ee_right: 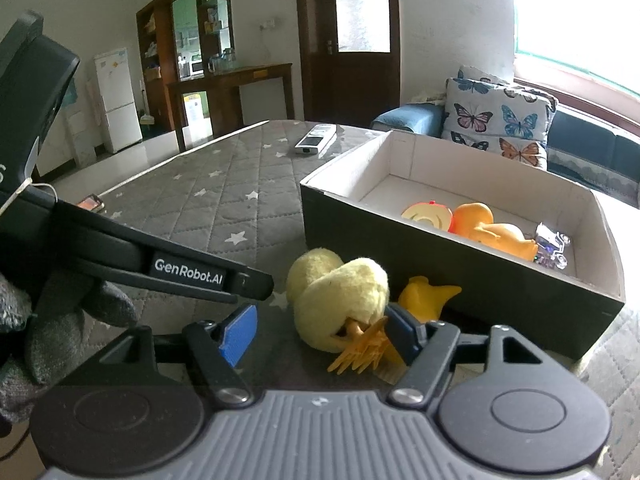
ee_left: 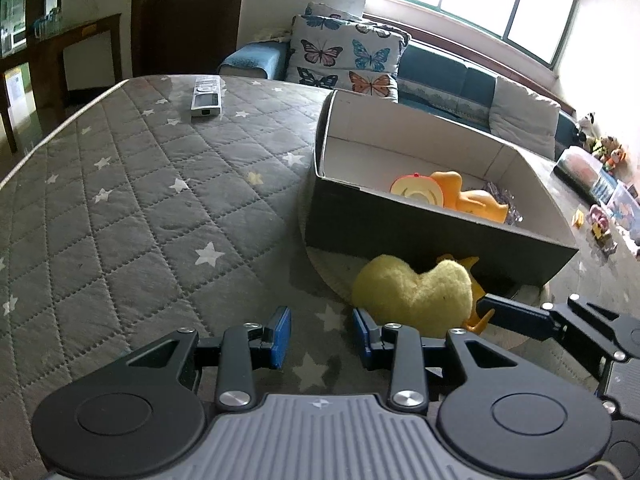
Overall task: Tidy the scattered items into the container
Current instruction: 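Position the open right gripper around the yellow plush duck, then close the right gripper on the yellow plush duck and lift it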
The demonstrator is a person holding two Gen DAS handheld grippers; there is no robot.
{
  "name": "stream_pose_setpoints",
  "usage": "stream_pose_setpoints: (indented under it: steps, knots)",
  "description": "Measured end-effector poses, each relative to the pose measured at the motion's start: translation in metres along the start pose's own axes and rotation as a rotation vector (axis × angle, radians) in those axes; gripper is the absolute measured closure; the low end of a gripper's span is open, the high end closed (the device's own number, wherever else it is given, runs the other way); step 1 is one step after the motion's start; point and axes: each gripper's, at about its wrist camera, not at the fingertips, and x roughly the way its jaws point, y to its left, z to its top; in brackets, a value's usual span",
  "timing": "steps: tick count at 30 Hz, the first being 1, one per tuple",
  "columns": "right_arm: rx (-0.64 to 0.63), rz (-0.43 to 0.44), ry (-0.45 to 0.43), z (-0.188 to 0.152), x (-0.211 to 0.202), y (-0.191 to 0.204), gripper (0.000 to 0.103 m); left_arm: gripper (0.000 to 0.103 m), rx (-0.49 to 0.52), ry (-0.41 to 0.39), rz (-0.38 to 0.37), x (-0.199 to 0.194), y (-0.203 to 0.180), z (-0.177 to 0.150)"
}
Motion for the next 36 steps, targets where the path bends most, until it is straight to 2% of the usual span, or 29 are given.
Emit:
stream_pose_setpoints:
  steps: [7,12,15,19,21,26,33,36]
  knots:
    - [-0.055,-0.052,0.006,0.0,0.005,0.007,0.031,0.066,-0.035,0.002,-0.041,-0.001,0.002,0.008]
    - [-0.037,-0.035,0.026,0.0,0.011,0.003,0.033,0.066,-0.069,0.008,-0.08,0.001,0.002,0.016]
    - [-0.038,-0.031,0.033,0.001,0.013,0.002,0.043,0.066,-0.086,0.02,-0.107,0.002,0.0,0.019]
    - [-0.019,-0.04,0.036,0.002,0.012,0.001,0.051,0.066,-0.089,0.029,-0.102,0.005,-0.005,0.021]
    - [0.0,-0.04,0.031,0.001,0.01,-0.001,0.055,0.066,-0.121,0.044,-0.125,0.007,-0.003,0.022]
    - [0.007,-0.035,0.021,-0.001,0.008,-0.002,0.055,0.063,-0.201,0.087,-0.164,0.018,0.004,0.022]
    - [-0.008,-0.03,0.017,-0.001,0.012,-0.003,0.048,0.063,-0.265,0.096,-0.193,0.022,0.012,0.025]
    - [-0.015,-0.031,0.017,0.0,0.014,-0.003,0.048,0.063,-0.322,0.122,-0.229,0.029,0.018,0.025]
